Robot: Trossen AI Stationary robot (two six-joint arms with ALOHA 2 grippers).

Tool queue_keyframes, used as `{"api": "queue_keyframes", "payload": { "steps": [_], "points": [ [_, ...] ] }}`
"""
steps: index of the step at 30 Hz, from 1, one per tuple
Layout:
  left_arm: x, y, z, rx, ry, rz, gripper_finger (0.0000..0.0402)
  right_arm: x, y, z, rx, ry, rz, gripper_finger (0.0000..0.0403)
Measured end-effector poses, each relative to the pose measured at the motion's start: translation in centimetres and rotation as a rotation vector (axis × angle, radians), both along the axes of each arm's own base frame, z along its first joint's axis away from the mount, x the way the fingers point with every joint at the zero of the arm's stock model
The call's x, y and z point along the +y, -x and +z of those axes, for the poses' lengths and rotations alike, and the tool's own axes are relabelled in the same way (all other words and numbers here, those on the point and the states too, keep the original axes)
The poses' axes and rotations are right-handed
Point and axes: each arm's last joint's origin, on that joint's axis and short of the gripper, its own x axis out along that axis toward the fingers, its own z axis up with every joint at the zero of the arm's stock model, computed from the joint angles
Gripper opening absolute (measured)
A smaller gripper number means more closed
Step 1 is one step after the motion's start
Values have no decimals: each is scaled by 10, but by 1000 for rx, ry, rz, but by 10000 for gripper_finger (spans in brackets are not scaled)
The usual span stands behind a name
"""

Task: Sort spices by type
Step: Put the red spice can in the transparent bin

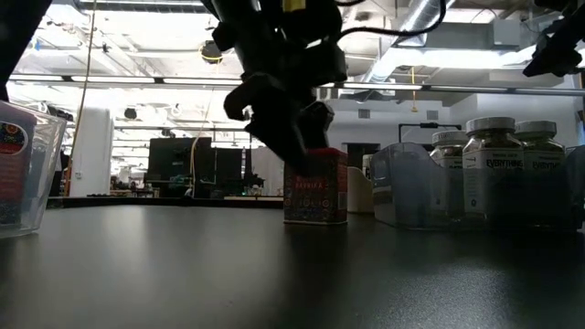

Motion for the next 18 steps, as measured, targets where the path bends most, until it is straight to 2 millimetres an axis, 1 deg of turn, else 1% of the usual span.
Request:
{"api": "queue_keyframes", "payload": {
  "steps": [12,15,18],
  "points": [
    [2,0,3,-8,-31,35,244,0,0,0,2,2,0,295],
    [2,0,3,-7,-24,47,222,0,0,0,2,2,0,295],
    [2,0,3,-7,-1,85,210,0,0,0,2,2,1,295]
  ]
}}
